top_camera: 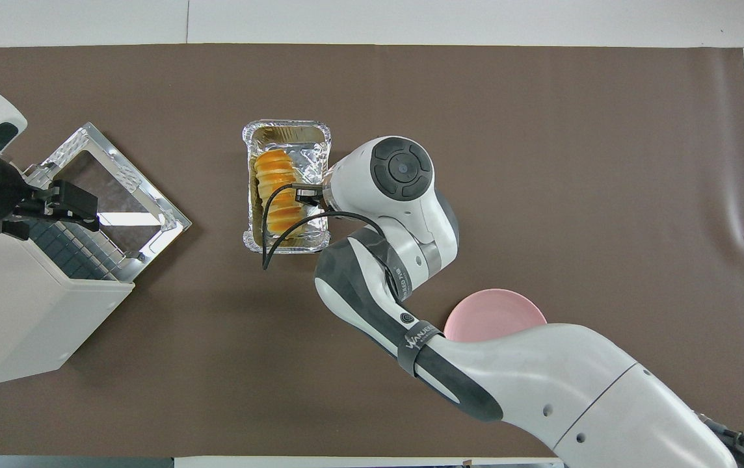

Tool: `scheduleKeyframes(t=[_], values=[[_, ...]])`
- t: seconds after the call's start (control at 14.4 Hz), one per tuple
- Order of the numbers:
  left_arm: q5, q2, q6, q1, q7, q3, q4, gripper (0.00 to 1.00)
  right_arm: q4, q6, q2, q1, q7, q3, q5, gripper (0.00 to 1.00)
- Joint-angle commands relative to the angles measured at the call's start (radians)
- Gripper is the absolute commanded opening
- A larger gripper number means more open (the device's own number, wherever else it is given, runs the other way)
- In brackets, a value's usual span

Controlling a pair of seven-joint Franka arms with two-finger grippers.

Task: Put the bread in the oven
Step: 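Grip the foil tray edge and slide it toward the toaster oven, then release the foil tray and withdraw the right gripper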

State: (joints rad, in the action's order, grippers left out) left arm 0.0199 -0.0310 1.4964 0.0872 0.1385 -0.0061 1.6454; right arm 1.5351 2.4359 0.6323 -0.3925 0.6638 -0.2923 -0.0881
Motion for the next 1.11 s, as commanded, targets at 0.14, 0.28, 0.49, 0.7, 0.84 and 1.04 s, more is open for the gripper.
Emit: scheduleKeyframes(t=[0.14, 0.28, 0.49, 0.7, 0.84, 1.04], values=[[-0.018, 0.029, 0.019, -0.003, -0.002, -0.002, 0.033, 1.0, 0.051, 0.049, -0.006, 0.006, 0.019, 0.007, 0.022, 0.28], [-0.018, 0.029, 0.019, -0.003, -0.002, -0.002, 0.033, 1.0, 0.056, 0.048, -0.006, 0.006, 0.017, 0.01, 0.025, 0.6], [-0.018, 0.029, 0.019, -0.003, -0.002, -0.002, 0.033, 1.0, 0.027, -0.038, -0.017, 0.018, 0.011, 0.018, 0.097, 1.0], [-0.017, 0.029, 0.019, -0.003, -0.002, -0.002, 0.031, 1.0, -0.067, -0.232, -0.08, 0.069, -0.003, 0.021, 0.114, 1.0], [-0.018, 0.029, 0.019, -0.003, -0.002, -0.002, 0.033, 1.0, -0.076, -0.313, -0.146, 0.113, -0.047, 0.021, 0.105, 1.0], [-0.018, 0.029, 0.01, -0.003, -0.004, -0.002, 0.033, 1.0, -0.032, -0.423, -0.256, 0.208, -0.189, 0.022, 0.108, 1.0]])
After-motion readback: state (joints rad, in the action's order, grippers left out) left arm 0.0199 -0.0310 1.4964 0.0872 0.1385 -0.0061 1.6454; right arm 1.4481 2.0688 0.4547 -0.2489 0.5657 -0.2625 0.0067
